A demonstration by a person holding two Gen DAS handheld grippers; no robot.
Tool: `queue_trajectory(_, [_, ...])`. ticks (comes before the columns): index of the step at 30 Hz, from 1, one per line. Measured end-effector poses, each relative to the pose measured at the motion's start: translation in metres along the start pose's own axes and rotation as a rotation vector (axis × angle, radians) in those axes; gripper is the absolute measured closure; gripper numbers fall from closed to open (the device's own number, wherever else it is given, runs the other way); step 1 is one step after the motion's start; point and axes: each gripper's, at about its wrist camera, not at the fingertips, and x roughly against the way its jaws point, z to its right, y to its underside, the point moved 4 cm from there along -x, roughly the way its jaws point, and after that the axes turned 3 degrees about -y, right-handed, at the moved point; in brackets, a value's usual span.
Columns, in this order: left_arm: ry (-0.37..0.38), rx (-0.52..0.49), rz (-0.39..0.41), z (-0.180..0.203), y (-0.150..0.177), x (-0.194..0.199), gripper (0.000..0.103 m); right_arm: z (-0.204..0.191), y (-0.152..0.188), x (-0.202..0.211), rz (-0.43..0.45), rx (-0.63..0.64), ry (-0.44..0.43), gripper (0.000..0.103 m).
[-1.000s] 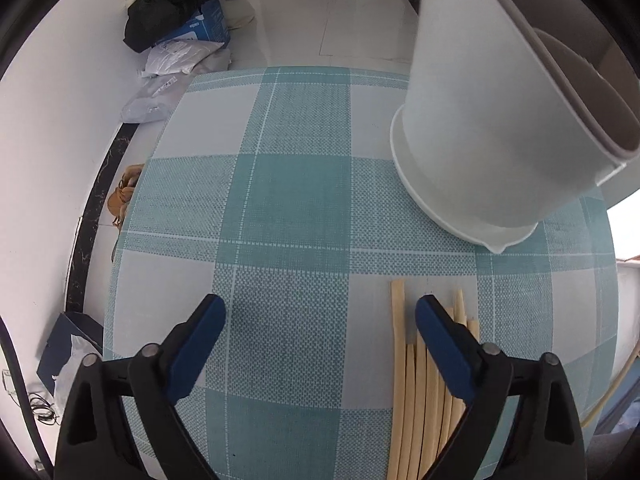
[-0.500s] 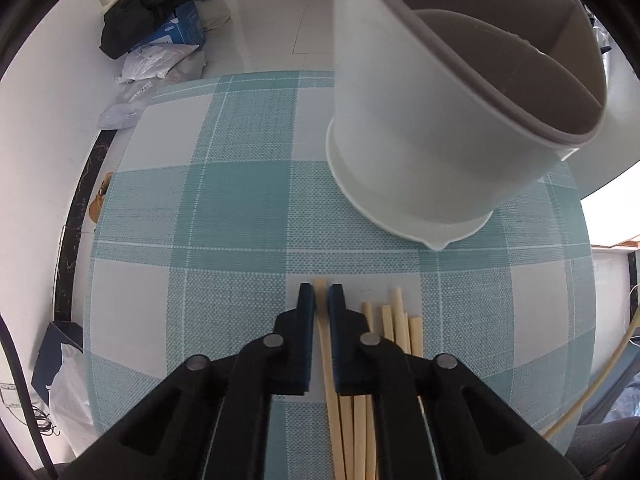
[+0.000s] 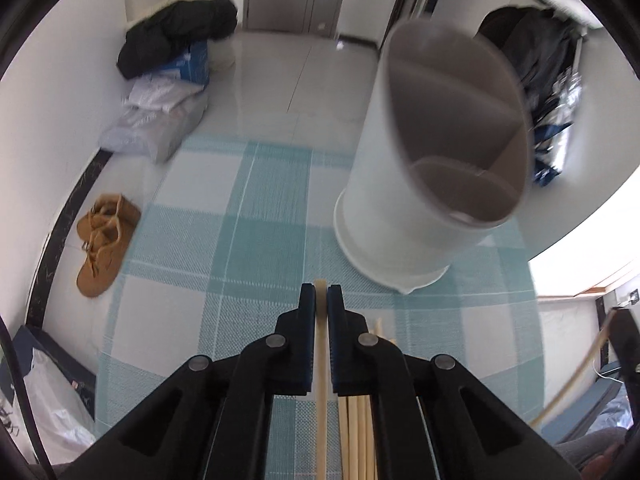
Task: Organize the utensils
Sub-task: 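Lift the chopstick with the right gripper and drop it into the utensil holder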
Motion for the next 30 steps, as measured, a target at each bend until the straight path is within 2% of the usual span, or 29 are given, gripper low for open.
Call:
queue_trajectory(5, [0.075,-0.04,0.15,0.011,-0.004,0.048,0.101,-0.032,0.003,0.011,0.05,0.135,0.0,0.098])
queue_trajectory(10, [0.148,-0.107,0.213,0.011,-0.005,0.07,0.101,-0.047,0.009,0.008,0.063,0.171,0.002,0.098])
queue_trajectory(15, [0.164,-0.163,0.214,0.015,0.0,0.078,0.101,-0.063,0.005,0.014,0.112,0.239,0.027,0.098])
queue_trajectory(19, [0.18,-0.168,0.198,0.014,0.001,0.087,0.101,-0.071,0.0,0.016,0.15,0.281,0.034,0.098])
queue_trajectory(30, [0.212,-0.173,0.18,0.019,-0.017,0.1,0.101,-0.079,-0.009,0.015,0.16,0.304,0.023,0.098])
